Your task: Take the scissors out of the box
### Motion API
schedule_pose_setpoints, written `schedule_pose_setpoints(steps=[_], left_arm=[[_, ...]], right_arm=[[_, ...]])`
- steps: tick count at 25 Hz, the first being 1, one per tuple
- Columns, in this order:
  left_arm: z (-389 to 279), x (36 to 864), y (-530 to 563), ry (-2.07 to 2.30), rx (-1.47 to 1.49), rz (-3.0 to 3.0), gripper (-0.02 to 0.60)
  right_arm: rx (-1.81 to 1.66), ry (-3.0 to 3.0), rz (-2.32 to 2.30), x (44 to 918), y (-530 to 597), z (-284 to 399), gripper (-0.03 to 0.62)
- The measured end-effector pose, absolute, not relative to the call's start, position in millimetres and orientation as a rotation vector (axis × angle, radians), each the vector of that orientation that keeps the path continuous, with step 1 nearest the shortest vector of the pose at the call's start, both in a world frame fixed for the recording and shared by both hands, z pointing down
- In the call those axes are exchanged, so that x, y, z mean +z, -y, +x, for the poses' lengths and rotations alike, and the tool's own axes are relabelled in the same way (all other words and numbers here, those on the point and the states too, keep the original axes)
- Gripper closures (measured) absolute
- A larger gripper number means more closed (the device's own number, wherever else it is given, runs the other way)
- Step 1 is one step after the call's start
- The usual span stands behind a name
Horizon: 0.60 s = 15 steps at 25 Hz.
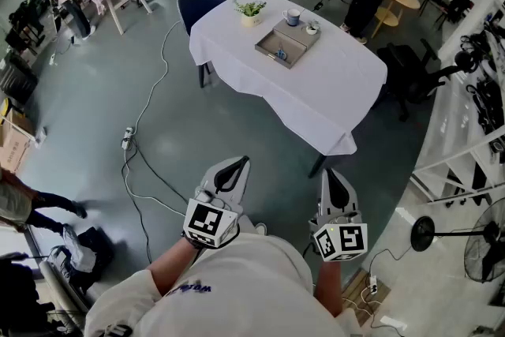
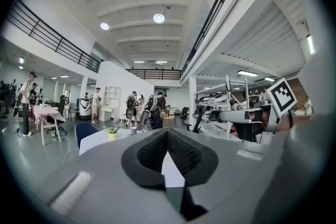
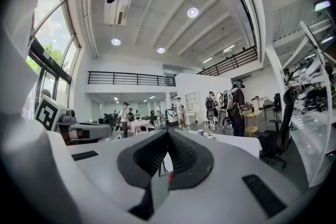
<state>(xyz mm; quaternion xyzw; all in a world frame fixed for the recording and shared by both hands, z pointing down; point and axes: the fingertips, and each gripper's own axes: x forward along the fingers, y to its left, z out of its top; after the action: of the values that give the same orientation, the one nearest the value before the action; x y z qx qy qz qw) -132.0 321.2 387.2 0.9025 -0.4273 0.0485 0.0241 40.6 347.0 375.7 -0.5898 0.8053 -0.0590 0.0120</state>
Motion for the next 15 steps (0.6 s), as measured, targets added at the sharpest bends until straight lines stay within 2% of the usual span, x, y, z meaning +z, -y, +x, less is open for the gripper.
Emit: schedule_pose_setpoints(steps=[15], left_arm=[[-127,381,-318,1.297,0.141,2.839,0.58]], right_arm=[[-0.179,-2.528,-1.836,377,-352,53,0.591]])
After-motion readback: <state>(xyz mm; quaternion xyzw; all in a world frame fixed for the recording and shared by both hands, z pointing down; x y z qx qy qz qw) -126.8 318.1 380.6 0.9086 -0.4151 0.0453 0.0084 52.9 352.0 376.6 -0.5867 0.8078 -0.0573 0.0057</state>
